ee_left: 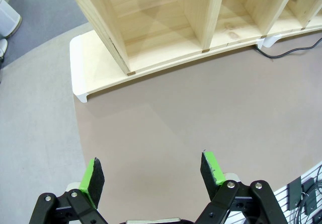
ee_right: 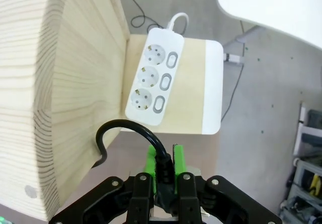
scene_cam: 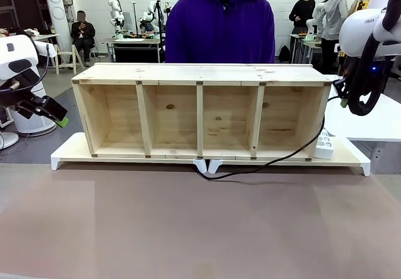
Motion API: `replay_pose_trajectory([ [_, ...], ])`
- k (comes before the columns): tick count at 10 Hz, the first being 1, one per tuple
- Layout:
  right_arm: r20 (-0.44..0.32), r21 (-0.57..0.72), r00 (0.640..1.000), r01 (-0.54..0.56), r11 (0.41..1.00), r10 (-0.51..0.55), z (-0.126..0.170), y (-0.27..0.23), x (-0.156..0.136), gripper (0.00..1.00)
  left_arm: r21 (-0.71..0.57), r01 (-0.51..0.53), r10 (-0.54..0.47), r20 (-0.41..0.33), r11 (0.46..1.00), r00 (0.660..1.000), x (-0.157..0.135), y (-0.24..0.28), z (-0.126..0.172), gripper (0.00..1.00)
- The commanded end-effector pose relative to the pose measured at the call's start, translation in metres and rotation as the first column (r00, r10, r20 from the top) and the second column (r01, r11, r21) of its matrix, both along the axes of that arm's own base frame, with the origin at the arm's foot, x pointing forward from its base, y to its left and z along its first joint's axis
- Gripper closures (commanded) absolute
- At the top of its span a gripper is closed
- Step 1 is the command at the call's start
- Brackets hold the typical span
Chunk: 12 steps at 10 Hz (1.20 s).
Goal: Perform cable management.
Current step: Pull the grasped Power Cable to the location of the Power Strip, then release the Power Cable when the human grasps it.
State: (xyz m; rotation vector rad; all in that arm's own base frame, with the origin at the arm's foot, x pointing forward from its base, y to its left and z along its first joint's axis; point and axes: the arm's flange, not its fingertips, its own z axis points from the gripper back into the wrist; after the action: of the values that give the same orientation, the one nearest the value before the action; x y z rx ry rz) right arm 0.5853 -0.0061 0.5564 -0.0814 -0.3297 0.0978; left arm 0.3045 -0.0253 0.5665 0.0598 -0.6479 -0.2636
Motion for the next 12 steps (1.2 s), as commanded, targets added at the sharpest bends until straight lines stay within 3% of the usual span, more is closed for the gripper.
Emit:
replay_pose_trajectory([
  [1,0.014,0.019,0.999,0.029,0.999,-0.029,0.0052,0.0004,0.0054,0.83,-0.007,-0.008,0.008,-0.001,1.0,1.0,0.0003,0.0003,-0.0005,0.0],
  [12,0.0,0.0,1.0,0.0,1.0,0.0,0.0,0.0,0.0,0.83,-0.007,-0.008,0.008,-0.001,1.0,1.0,0.0003,0.0003,-0.0005,0.0],
])
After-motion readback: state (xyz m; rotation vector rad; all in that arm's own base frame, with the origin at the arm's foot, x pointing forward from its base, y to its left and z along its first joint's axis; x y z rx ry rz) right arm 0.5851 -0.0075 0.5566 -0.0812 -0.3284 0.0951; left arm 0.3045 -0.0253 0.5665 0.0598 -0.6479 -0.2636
